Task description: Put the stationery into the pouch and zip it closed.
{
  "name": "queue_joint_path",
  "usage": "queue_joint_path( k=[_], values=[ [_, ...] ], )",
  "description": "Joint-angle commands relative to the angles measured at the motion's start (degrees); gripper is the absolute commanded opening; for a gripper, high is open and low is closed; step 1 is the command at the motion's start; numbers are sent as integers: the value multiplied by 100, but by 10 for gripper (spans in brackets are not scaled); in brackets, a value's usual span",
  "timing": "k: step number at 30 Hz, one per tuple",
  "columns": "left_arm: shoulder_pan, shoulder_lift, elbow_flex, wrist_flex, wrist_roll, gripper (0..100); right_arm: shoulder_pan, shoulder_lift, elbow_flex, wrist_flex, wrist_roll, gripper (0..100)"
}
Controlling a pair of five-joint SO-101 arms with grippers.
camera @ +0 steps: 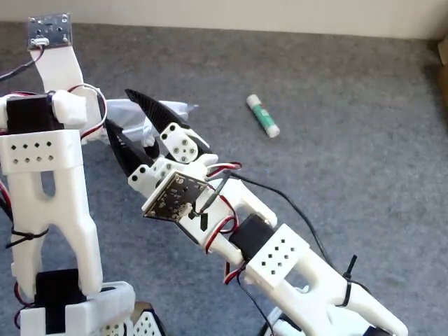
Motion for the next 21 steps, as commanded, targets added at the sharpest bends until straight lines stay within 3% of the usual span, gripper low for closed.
queue_joint_path(
  k=[1, 9, 16, 21],
  values=[
    [-22, 13, 268, -229, 62, 7, -40, -84, -409, 31, 70, 159],
    [-22, 13, 259, -229, 62, 7, 576, -57, -541, 400, 53, 159],
    [-22, 13, 259, -229, 62, 7, 1429, -22, -2105, 2176, -1547, 159],
    [-22, 13, 259, -229, 62, 7, 2000, -22, -2879, 2941, -1758, 159]
  ],
)
